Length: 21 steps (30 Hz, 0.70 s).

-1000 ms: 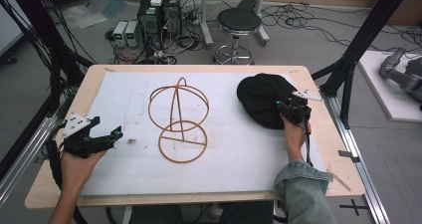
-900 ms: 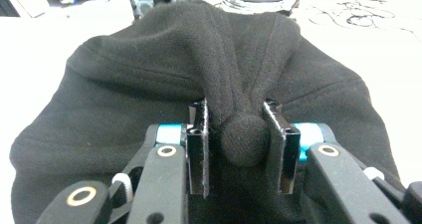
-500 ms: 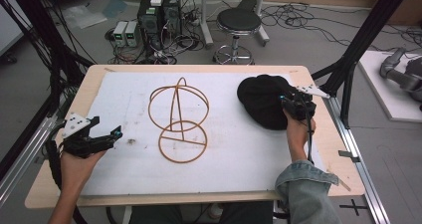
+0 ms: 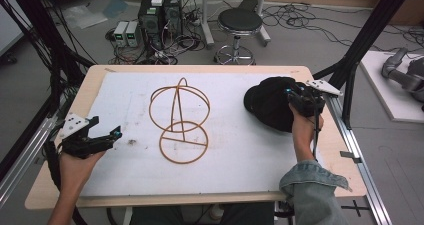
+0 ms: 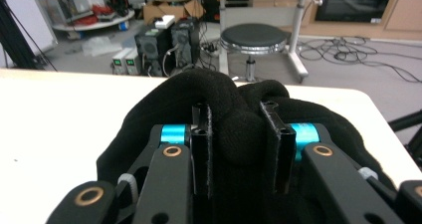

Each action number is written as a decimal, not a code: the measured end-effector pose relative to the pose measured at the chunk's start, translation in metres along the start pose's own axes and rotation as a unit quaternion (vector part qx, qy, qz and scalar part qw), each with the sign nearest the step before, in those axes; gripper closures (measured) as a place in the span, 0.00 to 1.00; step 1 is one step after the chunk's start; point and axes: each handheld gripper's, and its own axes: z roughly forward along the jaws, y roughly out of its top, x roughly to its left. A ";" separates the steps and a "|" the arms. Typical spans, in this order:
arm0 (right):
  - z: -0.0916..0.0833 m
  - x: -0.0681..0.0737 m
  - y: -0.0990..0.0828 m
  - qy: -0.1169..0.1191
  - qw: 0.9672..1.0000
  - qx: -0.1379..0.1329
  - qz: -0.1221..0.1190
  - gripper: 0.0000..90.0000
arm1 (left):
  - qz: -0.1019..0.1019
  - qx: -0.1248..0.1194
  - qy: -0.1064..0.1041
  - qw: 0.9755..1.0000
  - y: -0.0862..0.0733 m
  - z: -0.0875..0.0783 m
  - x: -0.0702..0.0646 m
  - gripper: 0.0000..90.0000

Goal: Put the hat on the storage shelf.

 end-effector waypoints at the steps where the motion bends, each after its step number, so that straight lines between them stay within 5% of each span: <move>1: -0.004 0.002 0.004 0.005 1.000 -0.007 0.000 0.80 | 0.001 0.000 0.000 1.000 0.000 0.000 0.000 0.18; 10: -0.023 0.009 0.029 0.036 0.998 -0.050 0.035 0.80 | 0.000 -0.003 -0.001 1.000 0.001 -0.002 0.000 0.18; 21: -0.042 0.023 0.064 0.062 0.993 -0.090 0.035 0.79 | -0.002 -0.006 -0.001 1.000 0.002 -0.003 0.001 0.18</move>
